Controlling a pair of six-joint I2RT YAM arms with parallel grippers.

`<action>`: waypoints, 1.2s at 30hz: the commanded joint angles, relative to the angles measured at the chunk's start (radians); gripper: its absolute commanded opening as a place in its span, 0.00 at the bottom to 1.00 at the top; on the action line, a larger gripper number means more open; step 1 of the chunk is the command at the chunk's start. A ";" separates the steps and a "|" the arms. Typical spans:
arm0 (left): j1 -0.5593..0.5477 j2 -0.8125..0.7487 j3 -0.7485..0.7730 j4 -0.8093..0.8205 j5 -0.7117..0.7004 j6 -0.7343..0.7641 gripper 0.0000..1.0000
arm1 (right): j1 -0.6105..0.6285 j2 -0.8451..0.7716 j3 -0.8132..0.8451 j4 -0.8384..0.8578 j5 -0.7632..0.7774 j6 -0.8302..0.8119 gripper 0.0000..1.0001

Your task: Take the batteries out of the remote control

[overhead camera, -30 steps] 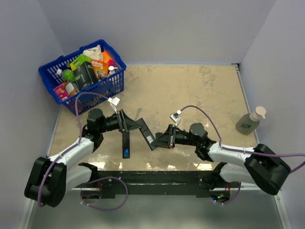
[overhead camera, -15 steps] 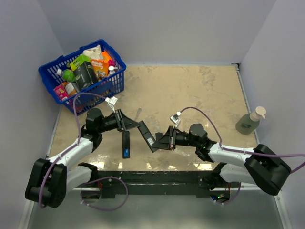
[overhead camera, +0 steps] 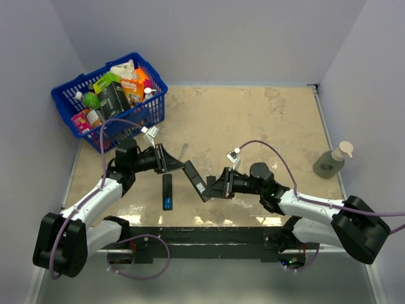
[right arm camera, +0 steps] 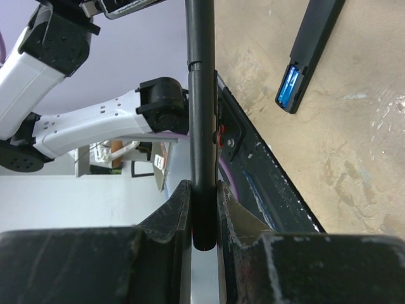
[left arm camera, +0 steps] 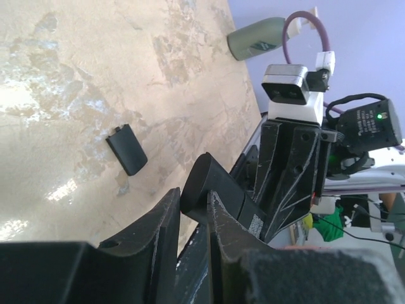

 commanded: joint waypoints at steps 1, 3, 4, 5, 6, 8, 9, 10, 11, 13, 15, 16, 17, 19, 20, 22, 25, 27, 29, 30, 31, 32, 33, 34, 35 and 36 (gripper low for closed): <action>0.011 -0.012 0.048 -0.071 -0.081 0.107 0.05 | 0.003 -0.014 0.046 -0.069 0.027 -0.054 0.00; 0.011 -0.012 0.045 -0.068 -0.068 0.100 0.21 | 0.003 -0.005 0.049 -0.067 0.025 -0.053 0.00; 0.011 -0.012 0.039 -0.063 -0.062 0.097 0.24 | 0.003 -0.003 0.049 -0.066 0.022 -0.051 0.00; 0.011 -0.012 0.034 -0.057 -0.052 0.095 0.26 | 0.001 0.000 0.051 -0.064 0.022 -0.050 0.00; 0.011 -0.012 0.033 -0.050 -0.048 0.095 0.25 | 0.003 0.003 0.054 -0.064 0.021 -0.051 0.00; 0.011 -0.013 0.022 -0.045 -0.045 0.097 0.21 | 0.003 0.004 0.058 -0.069 0.021 -0.053 0.00; 0.011 -0.012 0.020 -0.045 -0.044 0.098 0.21 | 0.003 0.009 0.064 -0.069 0.021 -0.053 0.00; 0.011 -0.010 0.016 -0.040 -0.041 0.098 0.22 | 0.003 0.012 0.066 -0.069 0.021 -0.054 0.00; 0.011 -0.009 0.016 -0.034 -0.035 0.098 0.22 | 0.003 0.015 0.067 -0.069 0.019 -0.054 0.00; 0.011 -0.004 0.013 -0.030 -0.024 0.097 0.20 | 0.003 0.023 0.072 -0.067 0.018 -0.054 0.00; 0.011 0.002 0.013 -0.022 -0.016 0.097 0.17 | 0.003 0.029 0.075 -0.067 0.018 -0.056 0.00; 0.011 0.004 0.013 -0.019 -0.013 0.097 0.17 | 0.003 0.032 0.075 -0.067 0.018 -0.056 0.00; 0.011 0.007 0.014 -0.013 -0.009 0.095 0.16 | 0.003 0.032 0.077 -0.063 0.018 -0.056 0.00; 0.011 0.019 0.011 -0.007 -0.008 0.091 0.17 | 0.003 0.035 0.075 -0.063 0.019 -0.056 0.00; 0.011 0.022 0.008 0.004 -0.004 0.086 0.18 | 0.003 0.038 0.074 -0.061 0.021 -0.056 0.00; 0.011 0.028 0.008 0.000 -0.007 0.078 0.21 | 0.003 0.040 0.071 -0.061 0.024 -0.056 0.00; 0.011 0.027 0.010 -0.039 -0.042 0.078 0.26 | 0.003 0.053 0.075 -0.064 0.034 -0.060 0.00; 0.011 0.027 0.013 -0.069 -0.076 0.083 0.32 | 0.003 0.067 0.084 -0.092 0.050 -0.074 0.00; 0.011 0.022 0.017 -0.109 -0.122 0.091 0.39 | 0.003 0.073 0.098 -0.168 0.068 -0.117 0.00; 0.011 0.017 0.025 -0.128 -0.137 0.103 0.40 | 0.003 0.070 0.106 -0.205 0.095 -0.137 0.00; 0.011 0.017 0.028 -0.141 -0.148 0.110 0.43 | 0.003 0.069 0.110 -0.242 0.115 -0.179 0.00; 0.011 0.016 0.030 -0.164 -0.168 0.117 0.43 | 0.001 0.067 0.115 -0.311 0.134 -0.198 0.00; 0.011 0.019 0.034 -0.175 -0.174 0.121 0.43 | 0.003 0.067 0.129 -0.345 0.171 -0.220 0.00; 0.011 0.022 0.034 -0.180 -0.176 0.123 0.44 | 0.003 0.069 0.136 -0.374 0.185 -0.259 0.00; 0.011 0.025 0.034 -0.181 -0.176 0.124 0.44 | 0.003 0.072 0.156 -0.426 0.200 -0.282 0.00; 0.011 0.028 0.028 -0.181 -0.176 0.123 0.44 | 0.006 0.078 0.170 -0.455 0.224 -0.307 0.00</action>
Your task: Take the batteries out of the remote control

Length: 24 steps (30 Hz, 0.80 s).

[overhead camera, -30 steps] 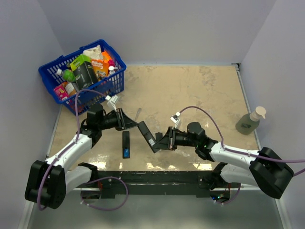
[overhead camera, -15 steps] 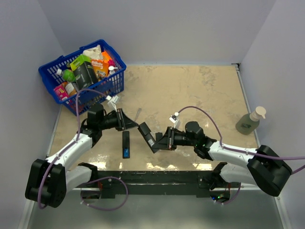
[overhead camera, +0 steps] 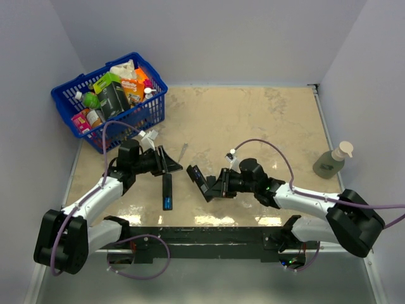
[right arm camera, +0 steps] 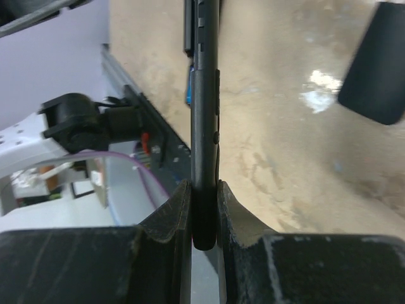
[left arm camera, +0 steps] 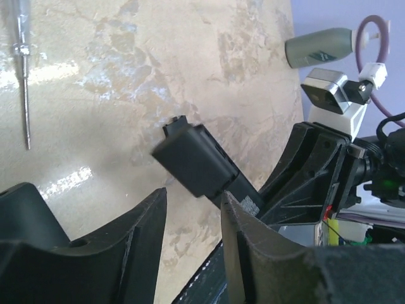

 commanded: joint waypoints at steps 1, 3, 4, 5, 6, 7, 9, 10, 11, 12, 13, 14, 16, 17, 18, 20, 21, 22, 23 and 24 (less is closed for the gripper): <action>0.008 0.005 0.011 -0.029 -0.044 0.037 0.45 | 0.006 0.011 0.095 -0.212 0.152 -0.187 0.00; 0.008 0.011 0.002 -0.029 -0.064 0.035 0.46 | 0.010 0.044 0.138 -0.254 0.182 -0.230 0.00; 0.008 0.019 -0.001 -0.025 -0.064 0.032 0.46 | 0.015 0.053 0.144 -0.260 0.185 -0.239 0.00; 0.008 0.030 -0.004 -0.019 -0.064 0.029 0.46 | 0.018 0.061 0.155 -0.263 0.186 -0.244 0.00; 0.008 0.036 -0.009 -0.018 -0.061 0.026 0.46 | 0.029 0.070 0.160 -0.266 0.190 -0.250 0.00; 0.008 0.042 -0.009 -0.019 -0.060 0.026 0.46 | 0.033 0.077 0.163 -0.269 0.191 -0.252 0.00; 0.008 0.047 -0.009 -0.032 -0.071 0.029 0.46 | 0.043 0.084 0.169 -0.268 0.190 -0.247 0.00; 0.008 0.047 -0.009 -0.038 -0.077 0.032 0.46 | 0.044 0.079 0.169 -0.268 0.191 -0.244 0.00; 0.008 0.041 -0.007 -0.051 -0.090 0.037 0.46 | 0.046 0.075 0.170 -0.270 0.199 -0.240 0.00; 0.008 0.038 -0.004 -0.059 -0.098 0.038 0.46 | 0.047 0.071 0.170 -0.271 0.203 -0.232 0.00; 0.008 0.033 -0.004 -0.065 -0.106 0.040 0.47 | 0.046 0.064 0.170 -0.276 0.209 -0.227 0.00; 0.008 0.022 0.000 -0.082 -0.127 0.047 0.47 | 0.046 0.055 0.175 -0.280 0.234 -0.224 0.00; 0.008 0.011 0.020 -0.134 -0.159 0.056 0.47 | 0.046 0.050 0.183 -0.309 0.257 -0.215 0.00; 0.010 0.001 0.028 -0.169 -0.190 0.067 0.47 | 0.046 0.048 0.198 -0.323 0.269 -0.209 0.00; 0.010 -0.005 0.045 -0.189 -0.207 0.073 0.47 | 0.046 0.050 0.204 -0.335 0.297 -0.200 0.00; 0.010 -0.021 0.078 -0.257 -0.259 0.092 0.48 | 0.046 0.051 0.225 -0.401 0.343 -0.190 0.00; 0.011 -0.025 0.089 -0.274 -0.268 0.098 0.50 | 0.046 0.051 0.235 -0.430 0.410 -0.192 0.00; 0.011 -0.031 0.097 -0.307 -0.290 0.101 0.51 | 0.046 0.050 0.242 -0.475 0.433 -0.192 0.00; 0.014 -0.047 0.114 -0.327 -0.307 0.109 0.52 | 0.044 0.047 0.255 -0.492 0.450 -0.193 0.00; 0.013 -0.051 0.122 -0.350 -0.324 0.115 0.56 | 0.044 0.039 0.259 -0.500 0.450 -0.207 0.00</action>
